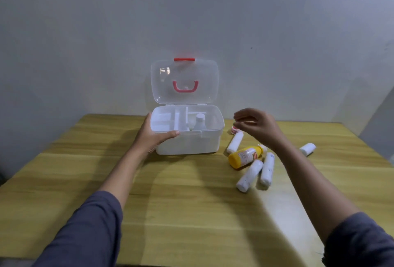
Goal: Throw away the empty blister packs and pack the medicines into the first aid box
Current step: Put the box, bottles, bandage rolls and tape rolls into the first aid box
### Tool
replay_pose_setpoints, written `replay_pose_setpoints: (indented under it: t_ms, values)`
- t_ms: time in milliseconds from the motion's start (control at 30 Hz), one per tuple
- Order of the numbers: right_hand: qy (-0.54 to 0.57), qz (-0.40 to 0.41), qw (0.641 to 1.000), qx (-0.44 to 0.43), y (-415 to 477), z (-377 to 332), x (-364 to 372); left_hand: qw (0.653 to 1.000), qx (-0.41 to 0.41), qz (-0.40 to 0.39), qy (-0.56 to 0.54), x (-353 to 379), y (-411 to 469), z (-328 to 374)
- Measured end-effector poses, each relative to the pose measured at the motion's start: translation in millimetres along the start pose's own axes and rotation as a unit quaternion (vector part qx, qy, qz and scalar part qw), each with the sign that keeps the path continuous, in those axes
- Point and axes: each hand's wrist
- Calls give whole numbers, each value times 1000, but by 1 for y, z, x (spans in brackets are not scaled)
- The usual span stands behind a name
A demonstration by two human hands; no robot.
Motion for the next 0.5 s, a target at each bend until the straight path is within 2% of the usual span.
replay_pose_setpoints:
  t_ms: [100, 233, 400, 500]
  values:
    - [-42, -76, 994, 66, -15, 23, -21, 1000, 3, -2, -8, 0, 0, 1]
    - [-152, -187, 959, 147, -23, 41, -32, 1000, 0, -4, -6, 0, 0, 0]
    - [-220, -211, 933, 191, -15, 48, -28, 1000, -5, 2, -6, 1, -1, 1]
    - [-243, -192, 932, 189, -15, 51, -23, 1000, -2, 1, -13, 2, -1, 1]
Point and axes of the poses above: each hand's wrist, its own y-axis towards the middle knuckle, its own x-axis out of the palm, z = x × y, and after that the axes turned 10 degrees about y, right-handed
